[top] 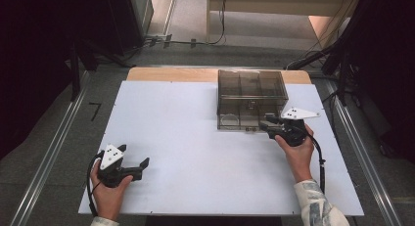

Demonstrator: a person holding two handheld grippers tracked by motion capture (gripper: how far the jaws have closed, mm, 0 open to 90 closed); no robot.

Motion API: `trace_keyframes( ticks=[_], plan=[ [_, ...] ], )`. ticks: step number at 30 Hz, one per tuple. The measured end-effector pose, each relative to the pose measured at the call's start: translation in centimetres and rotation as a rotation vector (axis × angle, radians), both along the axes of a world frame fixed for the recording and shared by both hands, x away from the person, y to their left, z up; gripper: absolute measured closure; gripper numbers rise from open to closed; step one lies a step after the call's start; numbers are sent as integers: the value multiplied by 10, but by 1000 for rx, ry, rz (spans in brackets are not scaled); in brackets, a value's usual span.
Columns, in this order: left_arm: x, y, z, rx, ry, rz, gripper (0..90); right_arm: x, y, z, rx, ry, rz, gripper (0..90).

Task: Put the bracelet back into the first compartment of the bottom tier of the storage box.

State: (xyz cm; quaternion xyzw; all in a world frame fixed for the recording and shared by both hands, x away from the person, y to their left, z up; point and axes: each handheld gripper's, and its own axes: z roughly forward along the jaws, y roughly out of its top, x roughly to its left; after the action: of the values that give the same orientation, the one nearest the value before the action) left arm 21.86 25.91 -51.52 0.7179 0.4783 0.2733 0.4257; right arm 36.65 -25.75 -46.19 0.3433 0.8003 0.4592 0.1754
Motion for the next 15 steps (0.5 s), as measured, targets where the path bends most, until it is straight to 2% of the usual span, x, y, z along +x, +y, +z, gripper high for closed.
trace_keyframes(
  ticks=[8, 15],
  plan=[
    [0, 0, 0, 0, 0, -1, 48, -3, -9, 2, 1, -9, -7, 502],
    [0, 0, 0, 1, 0, -1, 48, -7, -21, -2, -3, -7, -25, 490]
  ],
)
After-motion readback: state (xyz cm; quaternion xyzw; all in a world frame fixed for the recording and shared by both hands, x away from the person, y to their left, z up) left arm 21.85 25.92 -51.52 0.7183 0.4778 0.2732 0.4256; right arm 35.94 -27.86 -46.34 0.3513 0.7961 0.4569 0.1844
